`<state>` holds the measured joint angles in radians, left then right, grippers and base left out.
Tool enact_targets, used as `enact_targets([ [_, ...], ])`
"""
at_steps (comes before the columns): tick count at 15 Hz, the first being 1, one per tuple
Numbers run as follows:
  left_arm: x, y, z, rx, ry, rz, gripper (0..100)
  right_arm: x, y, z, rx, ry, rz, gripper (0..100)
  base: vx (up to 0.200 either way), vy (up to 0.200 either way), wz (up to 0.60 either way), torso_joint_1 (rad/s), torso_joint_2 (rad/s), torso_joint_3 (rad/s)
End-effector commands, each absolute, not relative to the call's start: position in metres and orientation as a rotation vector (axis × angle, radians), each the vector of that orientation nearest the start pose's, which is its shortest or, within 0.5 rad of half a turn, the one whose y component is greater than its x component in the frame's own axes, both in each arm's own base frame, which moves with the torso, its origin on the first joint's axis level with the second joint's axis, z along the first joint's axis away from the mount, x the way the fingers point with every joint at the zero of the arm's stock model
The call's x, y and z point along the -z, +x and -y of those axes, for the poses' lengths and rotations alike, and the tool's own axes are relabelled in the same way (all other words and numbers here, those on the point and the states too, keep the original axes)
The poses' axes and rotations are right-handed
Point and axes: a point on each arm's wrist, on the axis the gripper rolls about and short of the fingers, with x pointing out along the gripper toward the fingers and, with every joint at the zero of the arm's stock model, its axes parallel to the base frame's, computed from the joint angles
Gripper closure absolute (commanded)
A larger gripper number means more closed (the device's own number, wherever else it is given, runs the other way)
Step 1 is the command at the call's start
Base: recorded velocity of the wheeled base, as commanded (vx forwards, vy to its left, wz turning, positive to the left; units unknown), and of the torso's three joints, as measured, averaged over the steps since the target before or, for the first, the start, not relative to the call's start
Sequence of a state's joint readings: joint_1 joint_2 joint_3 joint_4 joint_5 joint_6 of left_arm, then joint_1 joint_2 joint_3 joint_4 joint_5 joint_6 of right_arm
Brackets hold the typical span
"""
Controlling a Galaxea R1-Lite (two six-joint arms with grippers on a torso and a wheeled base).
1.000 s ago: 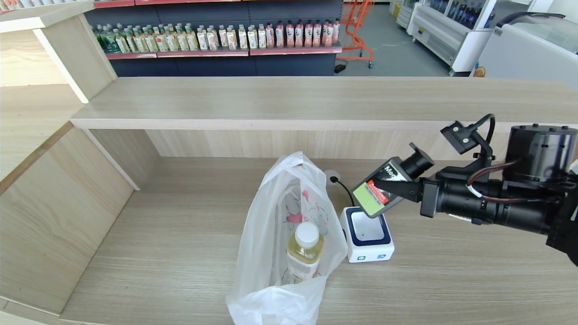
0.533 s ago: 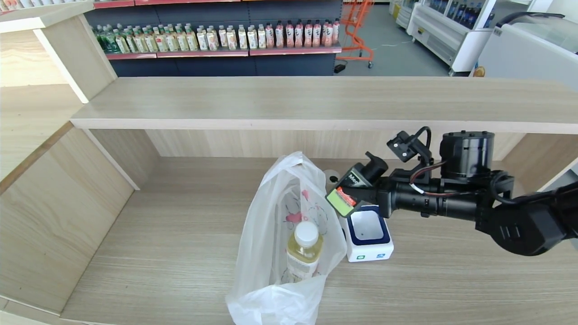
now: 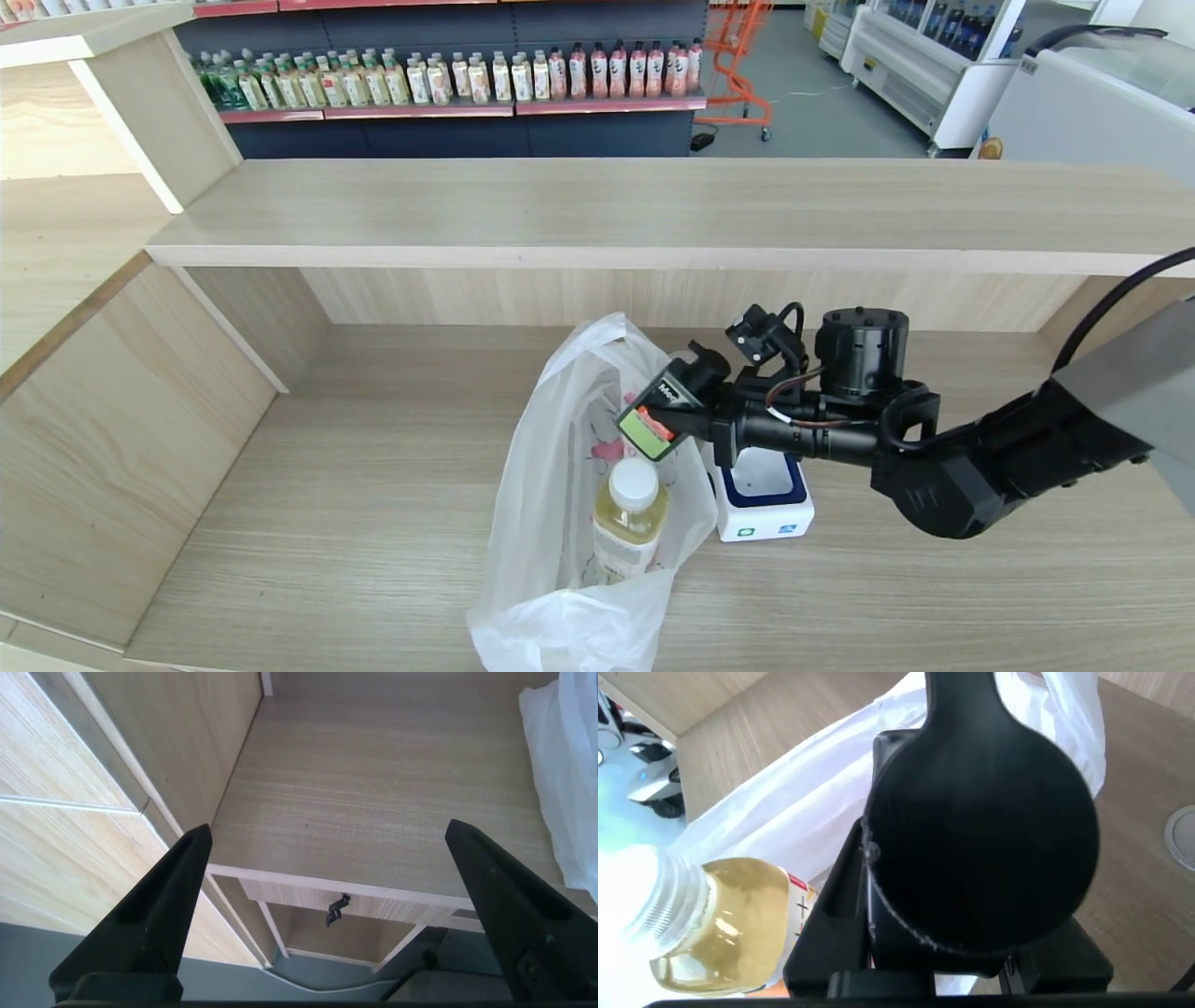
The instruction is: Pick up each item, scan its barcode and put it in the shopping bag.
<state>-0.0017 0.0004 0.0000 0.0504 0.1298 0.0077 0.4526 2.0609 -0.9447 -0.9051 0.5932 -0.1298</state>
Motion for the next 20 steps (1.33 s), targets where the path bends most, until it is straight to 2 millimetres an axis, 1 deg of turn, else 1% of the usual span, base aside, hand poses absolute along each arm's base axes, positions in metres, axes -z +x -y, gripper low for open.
enact_targets([
  [1, -0.07, -0.023, -0.003, -0.129, 0.011, -0.051, 0, -0.101, 0.344, -0.184, -1.062, -0.099, -0.197, 100, 0.0, 0.0, 0.0, 0.0, 0.0, 0.0],
  [4, -0.07, -0.023, -0.003, -0.129, 0.011, -0.053, 0, -0.091, 0.351, -0.196, -1.081, -0.096, -0.2, 100, 0.0, 0.0, 0.0, 0.0, 0.0, 0.0],
  [6, -0.07, -0.023, -0.003, -0.129, 0.011, -0.051, 0, -0.084, 0.355, -0.209, -1.105, -0.104, -0.196, 100, 0.0, 0.0, 0.0, 0.0, 0.0, 0.0],
  [8, -0.07, -0.023, -0.003, -0.129, 0.011, -0.051, 0, -0.082, 0.359, -0.215, -1.111, -0.108, -0.186, 100, 0.0, 0.0, 0.0, 0.0, 0.0, 0.0],
  [9, -0.07, -0.023, -0.003, -0.129, 0.011, -0.051, 0, -0.079, 0.363, -0.221, -1.119, -0.128, -0.167, 100, 0.0, 0.0, 0.0, 0.0, 0.0, 0.0],
  [12, -0.07, -0.023, -0.003, -0.129, 0.011, -0.051, 0, -0.073, 0.369, -0.224, -1.115, -0.199, -0.124, 100, 0.0, 0.0, 0.0, 0.0, 0.0, 0.0],
  [18, -0.07, -0.023, -0.003, -0.129, 0.011, -0.051, 0, -0.074, 0.37, -0.225, -1.113, -0.201, -0.117, 100, 0.0, 0.0, 0.0, 0.0, 0.0, 0.0],
  [19, -0.07, -0.023, -0.003, -0.129, 0.011, -0.051, 0, -0.075, 0.37, -0.224, -1.113, -0.198, -0.114, 0, 0.0, 0.0, 0.0, 0.0, 0.0, 0.0],
  [20, -0.07, -0.023, -0.003, -0.129, 0.011, -0.051, 0, -0.077, 0.371, -0.223, -1.108, -0.19, -0.109, 0, 0.0, 0.0, 0.0, 0.0, 0.0, 0.0],
])
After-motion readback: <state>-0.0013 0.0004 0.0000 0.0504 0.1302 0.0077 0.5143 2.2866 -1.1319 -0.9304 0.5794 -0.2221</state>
